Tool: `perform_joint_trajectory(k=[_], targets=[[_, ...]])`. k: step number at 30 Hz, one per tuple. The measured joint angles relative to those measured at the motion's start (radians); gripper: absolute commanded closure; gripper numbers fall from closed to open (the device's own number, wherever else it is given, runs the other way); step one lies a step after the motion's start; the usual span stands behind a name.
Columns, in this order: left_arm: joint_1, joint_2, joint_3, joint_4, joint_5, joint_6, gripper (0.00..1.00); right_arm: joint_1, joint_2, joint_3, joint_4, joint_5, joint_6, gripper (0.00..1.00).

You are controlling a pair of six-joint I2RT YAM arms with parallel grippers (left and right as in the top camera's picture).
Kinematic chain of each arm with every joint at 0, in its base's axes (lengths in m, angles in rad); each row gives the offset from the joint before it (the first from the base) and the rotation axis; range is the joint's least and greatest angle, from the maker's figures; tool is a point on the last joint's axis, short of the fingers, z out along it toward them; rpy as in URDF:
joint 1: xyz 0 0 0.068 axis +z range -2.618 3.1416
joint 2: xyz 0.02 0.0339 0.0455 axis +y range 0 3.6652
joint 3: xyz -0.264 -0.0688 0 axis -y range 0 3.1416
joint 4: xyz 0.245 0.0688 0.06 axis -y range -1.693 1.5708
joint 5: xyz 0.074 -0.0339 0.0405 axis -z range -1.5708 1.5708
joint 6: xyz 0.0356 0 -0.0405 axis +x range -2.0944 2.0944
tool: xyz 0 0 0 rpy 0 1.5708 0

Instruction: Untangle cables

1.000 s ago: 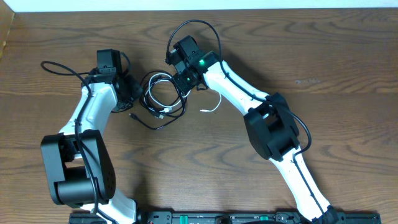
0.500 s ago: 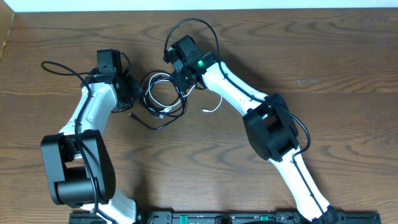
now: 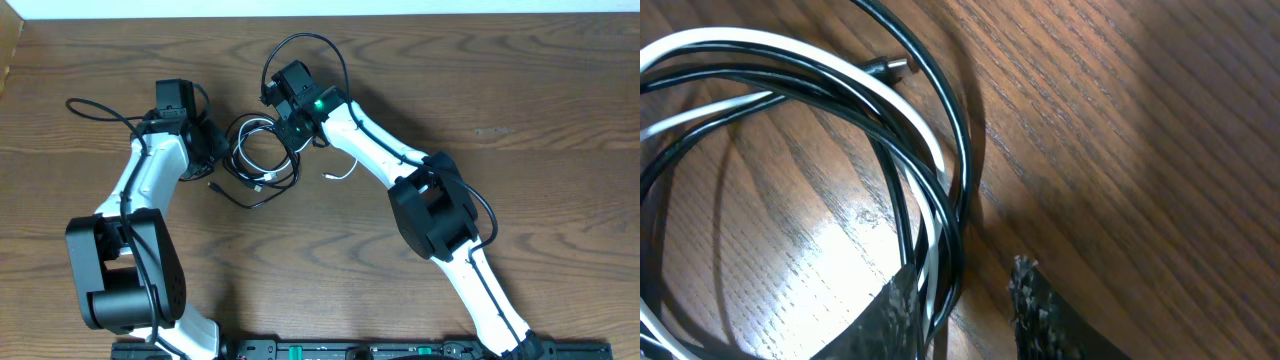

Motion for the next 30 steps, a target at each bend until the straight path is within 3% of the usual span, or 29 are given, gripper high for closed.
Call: perform_joint_trajectory(k=[5, 13, 14, 15, 16, 17, 18, 22, 30], targets=[[0.000, 0.000, 0.000, 0.000, 0.000, 0.000, 0.67, 0.000, 0.000, 0.000, 0.000, 0.002, -0.003, 0.63], [0.000, 0.000, 0.000, 0.000, 0.000, 0.000, 0.66, 0.000, 0.000, 0.000, 0.022, 0.007, -0.007, 0.62], [0.000, 0.000, 0.000, 0.000, 0.000, 0.000, 0.67, 0.000, 0.000, 0.000, 0.026, 0.010, -0.007, 0.59], [0.000, 0.000, 0.000, 0.000, 0.000, 0.000, 0.67, 0.000, 0.000, 0.000, 0.029, 0.010, -0.008, 0.48], [0.000, 0.000, 0.000, 0.000, 0.000, 0.000, 0.71, 0.000, 0.000, 0.000, 0.035, 0.014, -0.010, 0.29], [0.000, 0.000, 0.000, 0.000, 0.000, -0.002, 0.75, 0.000, 0.000, 0.000, 0.038, 0.015, -0.013, 0.17], [0.000, 0.000, 0.000, 0.000, 0.000, -0.003, 0.78, 0.000, 0.000, 0.000, 0.040, 0.017, -0.021, 0.13], [0.000, 0.000, 0.000, 0.000, 0.000, -0.011, 0.87, 0.000, 0.000, 0.000, 0.042, 0.022, -0.035, 0.04], [0.000, 0.000, 0.000, 0.000, 0.000, -0.015, 0.87, 0.000, 0.000, 0.000, 0.043, 0.025, -0.039, 0.01]])
